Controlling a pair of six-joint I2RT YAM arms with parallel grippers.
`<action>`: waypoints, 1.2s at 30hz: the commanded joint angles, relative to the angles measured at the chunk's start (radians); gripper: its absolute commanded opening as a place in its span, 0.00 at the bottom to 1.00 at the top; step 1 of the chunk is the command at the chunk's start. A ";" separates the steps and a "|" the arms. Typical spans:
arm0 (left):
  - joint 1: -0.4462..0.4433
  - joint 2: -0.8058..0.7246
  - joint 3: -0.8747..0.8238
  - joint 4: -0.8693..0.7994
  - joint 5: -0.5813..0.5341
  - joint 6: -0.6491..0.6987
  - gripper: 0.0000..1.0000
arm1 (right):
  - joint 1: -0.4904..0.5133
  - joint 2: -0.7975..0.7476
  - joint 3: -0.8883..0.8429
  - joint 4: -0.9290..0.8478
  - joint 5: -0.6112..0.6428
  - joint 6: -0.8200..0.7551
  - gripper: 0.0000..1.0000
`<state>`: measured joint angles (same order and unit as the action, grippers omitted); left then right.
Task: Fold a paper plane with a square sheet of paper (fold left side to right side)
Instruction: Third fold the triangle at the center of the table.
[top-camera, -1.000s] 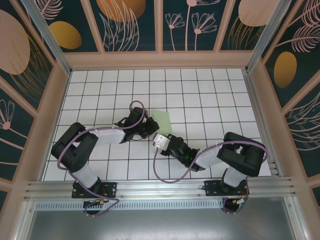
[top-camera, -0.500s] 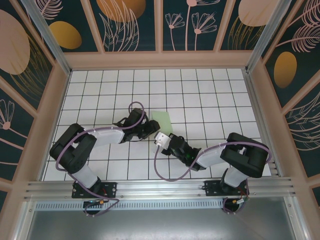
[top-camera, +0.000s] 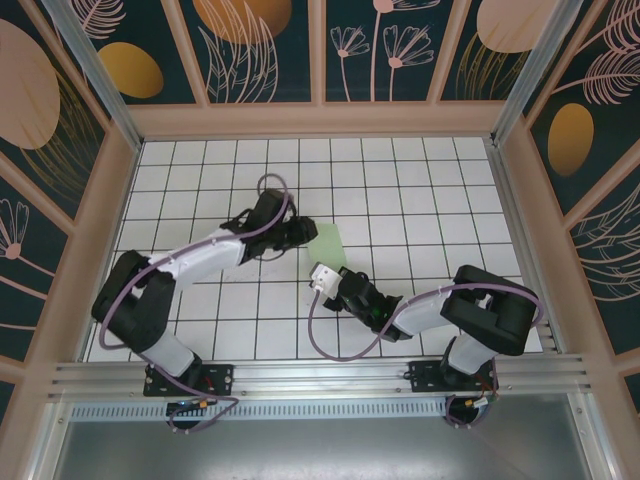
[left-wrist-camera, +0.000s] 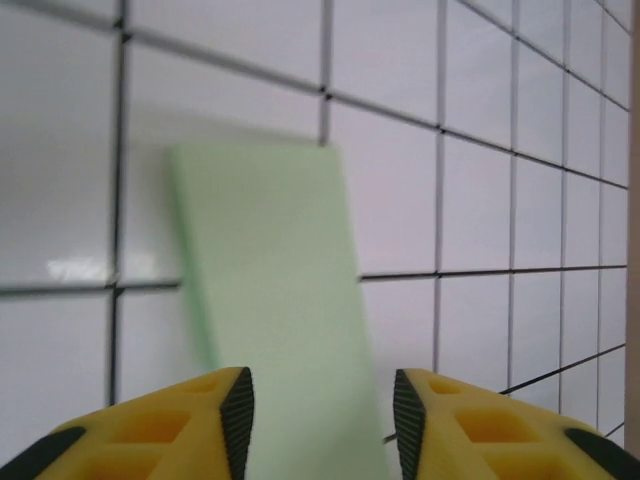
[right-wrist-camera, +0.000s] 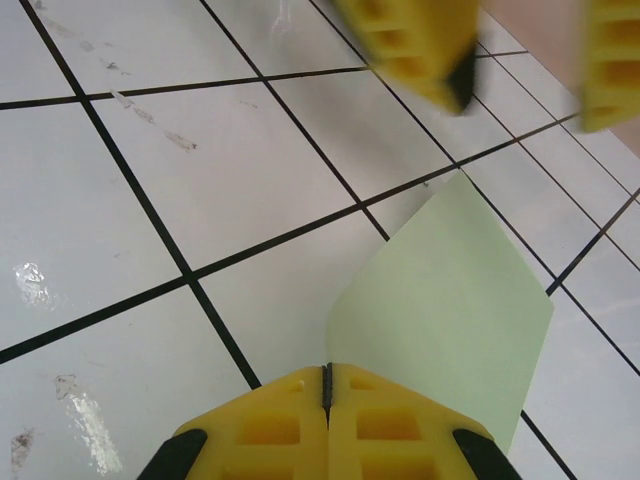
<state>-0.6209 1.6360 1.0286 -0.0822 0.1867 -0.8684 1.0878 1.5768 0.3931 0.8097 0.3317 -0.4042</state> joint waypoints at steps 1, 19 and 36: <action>0.003 0.133 0.152 -0.085 0.046 0.150 0.38 | -0.006 -0.005 0.026 -0.008 -0.015 0.032 0.00; 0.002 0.474 0.363 -0.099 0.144 0.207 0.32 | -0.011 0.009 0.055 -0.056 -0.041 0.106 0.00; 0.000 0.504 0.311 -0.088 0.137 0.223 0.31 | -0.152 -0.050 0.117 -0.255 -0.264 0.312 0.00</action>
<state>-0.6209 2.1056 1.3636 -0.1593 0.3149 -0.6708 0.9642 1.5654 0.4763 0.6041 0.1501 -0.1642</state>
